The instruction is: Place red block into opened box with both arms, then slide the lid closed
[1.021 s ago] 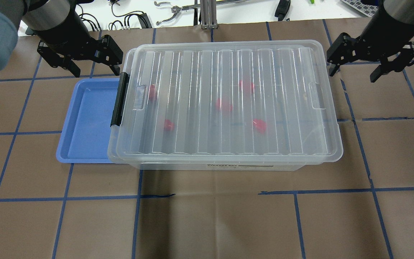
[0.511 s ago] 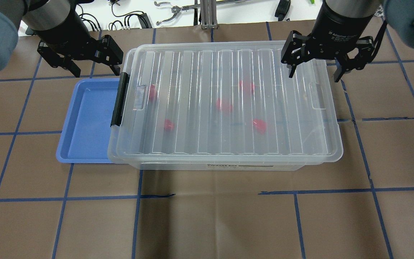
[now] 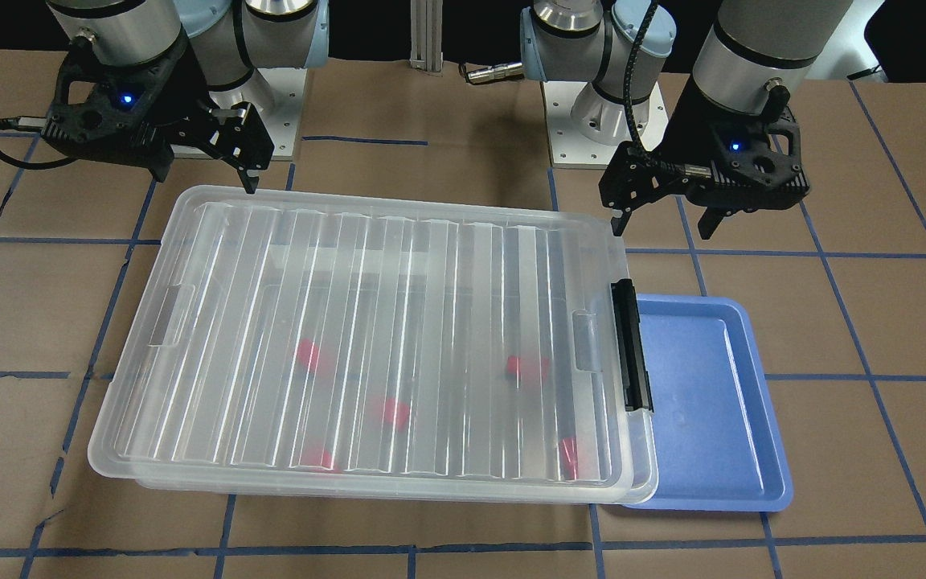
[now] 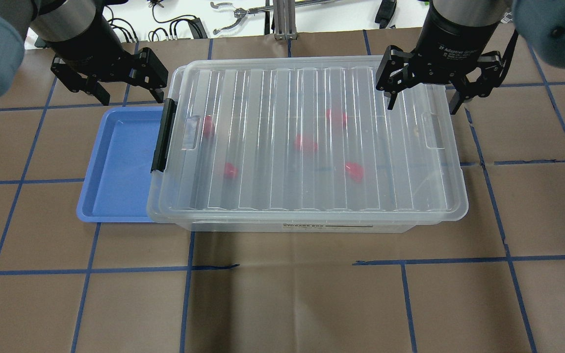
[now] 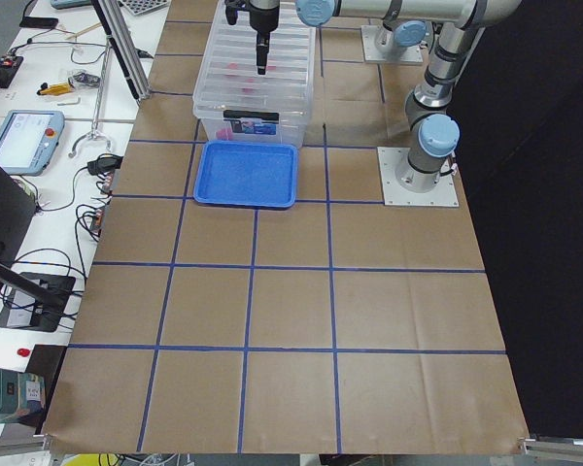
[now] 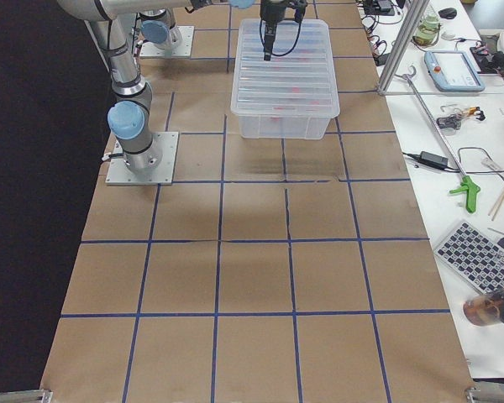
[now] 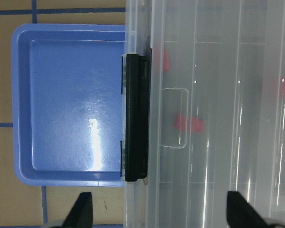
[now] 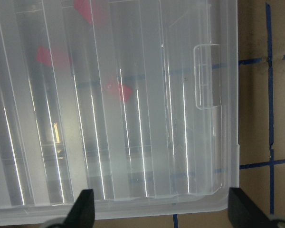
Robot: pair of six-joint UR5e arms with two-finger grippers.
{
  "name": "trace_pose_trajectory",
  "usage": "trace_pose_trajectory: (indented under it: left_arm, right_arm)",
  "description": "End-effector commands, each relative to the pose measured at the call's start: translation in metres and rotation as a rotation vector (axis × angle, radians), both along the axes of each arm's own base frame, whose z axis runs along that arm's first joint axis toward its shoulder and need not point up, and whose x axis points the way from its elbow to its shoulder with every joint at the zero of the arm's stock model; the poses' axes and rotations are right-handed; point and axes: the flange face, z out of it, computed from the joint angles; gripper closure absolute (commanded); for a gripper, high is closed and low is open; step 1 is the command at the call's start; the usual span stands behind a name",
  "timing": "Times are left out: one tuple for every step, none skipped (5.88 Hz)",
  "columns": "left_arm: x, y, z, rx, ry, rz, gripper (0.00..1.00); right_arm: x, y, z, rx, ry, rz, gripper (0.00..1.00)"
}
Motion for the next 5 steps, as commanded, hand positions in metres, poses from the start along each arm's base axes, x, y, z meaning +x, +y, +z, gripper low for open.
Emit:
trace_pose_trajectory:
  left_arm:
    - [0.0008, -0.0002, 0.0, 0.0, 0.0, 0.002, 0.02]
    - [0.0008, -0.0002, 0.0, 0.0, 0.0, 0.002, 0.02]
    - [0.0008, -0.0002, 0.0, 0.0, 0.0, 0.002, 0.02]
    - [0.0008, -0.0002, 0.0, 0.0, 0.0, 0.002, 0.02]
    - [0.0008, -0.0002, 0.0, 0.0, 0.0, 0.002, 0.02]
  right_arm:
    - [-0.0094, -0.0023, -0.0003, 0.0, 0.003, -0.005, 0.0]
    - [-0.0151, -0.0026, 0.0005, -0.003, 0.036, -0.009, 0.0]
    - [-0.0149, -0.0022, 0.0004, -0.002, 0.041, -0.01, 0.0]
    - [-0.014, -0.0021, 0.0006, -0.003, 0.039, -0.009, 0.0]
    - [-0.013, -0.0019, 0.0006, -0.003, 0.038, -0.009, 0.0]
